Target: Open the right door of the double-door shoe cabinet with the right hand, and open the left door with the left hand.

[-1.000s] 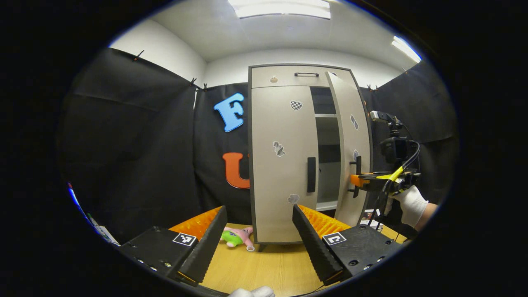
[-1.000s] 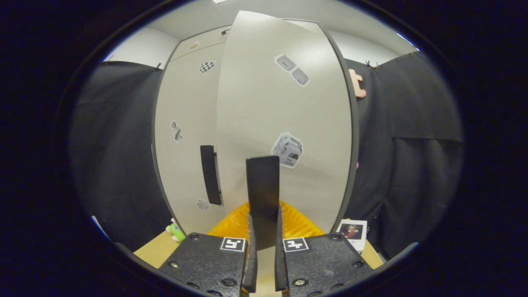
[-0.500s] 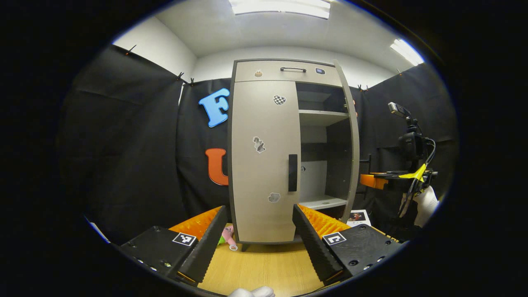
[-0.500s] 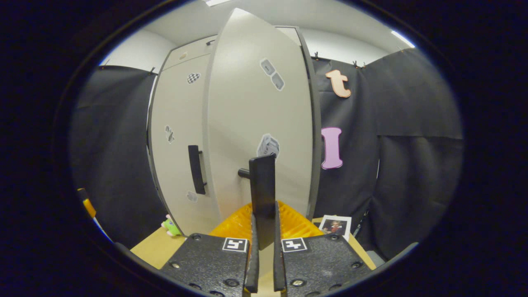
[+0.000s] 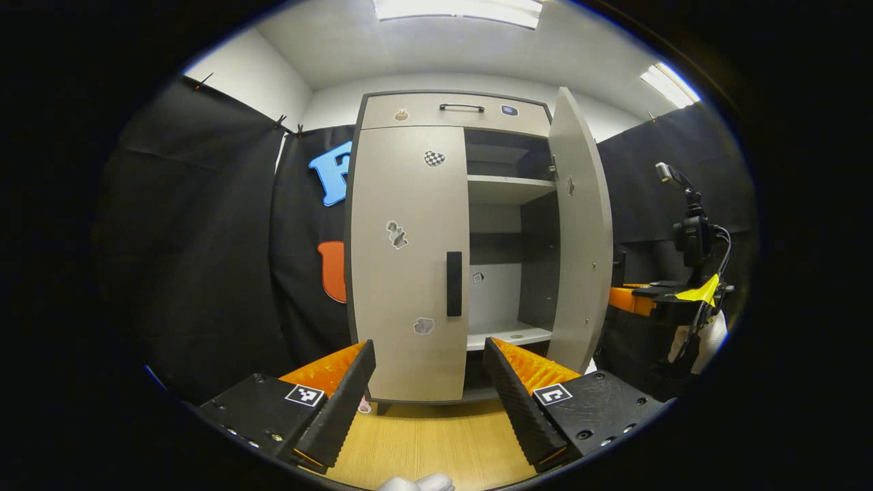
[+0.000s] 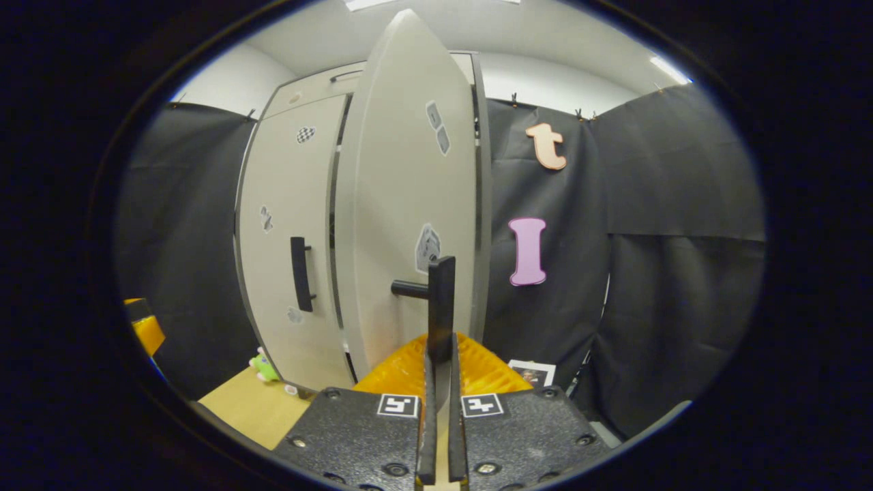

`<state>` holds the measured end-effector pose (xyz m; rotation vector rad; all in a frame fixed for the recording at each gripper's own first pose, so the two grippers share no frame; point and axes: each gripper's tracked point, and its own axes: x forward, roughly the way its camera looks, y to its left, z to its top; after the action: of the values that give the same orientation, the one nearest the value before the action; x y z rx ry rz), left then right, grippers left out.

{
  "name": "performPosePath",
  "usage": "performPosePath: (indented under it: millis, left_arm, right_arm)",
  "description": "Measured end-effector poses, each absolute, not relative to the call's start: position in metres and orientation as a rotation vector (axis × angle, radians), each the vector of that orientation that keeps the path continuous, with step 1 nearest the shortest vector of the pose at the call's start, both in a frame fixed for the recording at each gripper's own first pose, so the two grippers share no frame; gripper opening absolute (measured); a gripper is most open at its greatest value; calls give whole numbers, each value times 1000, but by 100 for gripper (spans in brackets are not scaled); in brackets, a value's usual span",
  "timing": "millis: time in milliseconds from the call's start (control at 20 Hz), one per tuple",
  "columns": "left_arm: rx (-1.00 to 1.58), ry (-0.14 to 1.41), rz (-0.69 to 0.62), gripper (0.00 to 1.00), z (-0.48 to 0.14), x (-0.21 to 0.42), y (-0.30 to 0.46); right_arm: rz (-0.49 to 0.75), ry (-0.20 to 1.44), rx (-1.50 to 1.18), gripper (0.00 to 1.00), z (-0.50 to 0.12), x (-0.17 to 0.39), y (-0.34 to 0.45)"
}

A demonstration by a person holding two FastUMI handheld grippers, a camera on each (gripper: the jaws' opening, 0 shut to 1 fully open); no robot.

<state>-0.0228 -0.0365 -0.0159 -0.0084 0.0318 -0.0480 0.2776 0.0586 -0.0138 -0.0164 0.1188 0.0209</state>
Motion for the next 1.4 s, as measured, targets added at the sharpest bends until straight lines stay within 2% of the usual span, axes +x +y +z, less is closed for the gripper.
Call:
performPosePath:
  millis: [250, 800, 1200, 1400]
  left_arm:
    - [-5, 34, -71, 95, -14, -15, -55]
    - [-13, 33, -113, 95, -10, -11, -76]
    - [-10, 24, -102, 95, -6, -9, -57]
    - [3, 21, -88, 95, -8, -4, -41]
  right_arm:
    - [-22, 120, 1, 4, -14, 279, 50]
    - [-46, 131, 13, 4, -14, 281, 40]
    - [-77, 129, 25, 4, -12, 276, 42]
    - [-131, 87, -10, 6, -6, 277, 28]
